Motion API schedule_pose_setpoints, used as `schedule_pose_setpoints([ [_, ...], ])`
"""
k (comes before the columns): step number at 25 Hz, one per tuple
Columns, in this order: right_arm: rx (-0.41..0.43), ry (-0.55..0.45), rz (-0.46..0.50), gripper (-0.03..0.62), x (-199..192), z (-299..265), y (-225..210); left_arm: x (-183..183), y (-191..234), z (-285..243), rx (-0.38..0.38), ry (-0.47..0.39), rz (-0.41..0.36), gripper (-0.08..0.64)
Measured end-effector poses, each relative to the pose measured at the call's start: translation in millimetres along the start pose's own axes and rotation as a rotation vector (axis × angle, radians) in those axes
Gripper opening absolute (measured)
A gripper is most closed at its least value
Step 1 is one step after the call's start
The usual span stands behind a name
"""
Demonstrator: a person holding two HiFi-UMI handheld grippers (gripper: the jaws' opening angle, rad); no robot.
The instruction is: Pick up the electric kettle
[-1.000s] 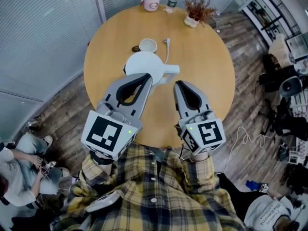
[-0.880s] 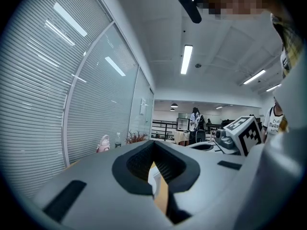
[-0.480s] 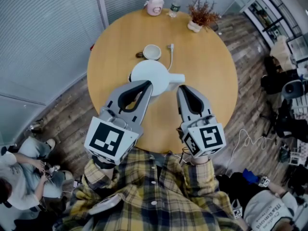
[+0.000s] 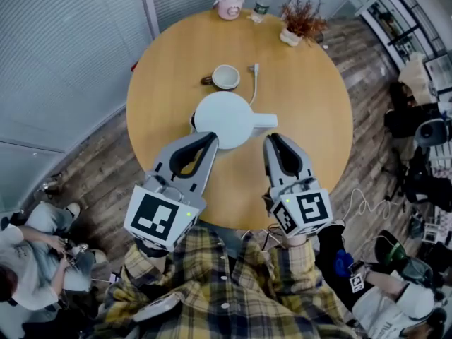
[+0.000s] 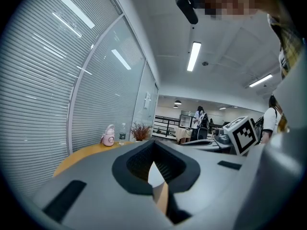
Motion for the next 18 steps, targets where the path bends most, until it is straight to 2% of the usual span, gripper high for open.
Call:
schedule_pose_setpoints([
  [3,-0.016,0.027,-0.015,0.046,-8.5,-3.1,-6.9,-8.6,5.8,3.0,0.014,0.009,0.005,0.002],
  [6,-0.019,0.068,-0.036,0.106,-19.9,-4.0,-13.8,-18.9,12.0,8.8,0.038,0.031,0.009,0.002],
  [11,-0.052,0.094,-0.054,0.137,-37.2,-5.3,-22.3,-33.4,25.9,24.3,0.088,0.056,0.025,0.002],
  [15,-0.065,0.112,-0.075,0.164,-51.2,-14.3,-31.7,-45.5,40.2,27.9,0.112,0.069,-0.007,0.002],
  [18,-0.079,0.120,-0.078,0.179,-62.8,-23.1,-41.6,-59.5,46.1,25.0,0.119,0.084,0.000,0.002],
])
Point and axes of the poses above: the fingertips, and each gripper's own axes: z backward along the fingers, y to its left, x out of its top, the point moved 8 cm from there along z, backward along the fingers, and after that the axes turned 11 degrees about -z, right-handed, at the moved point
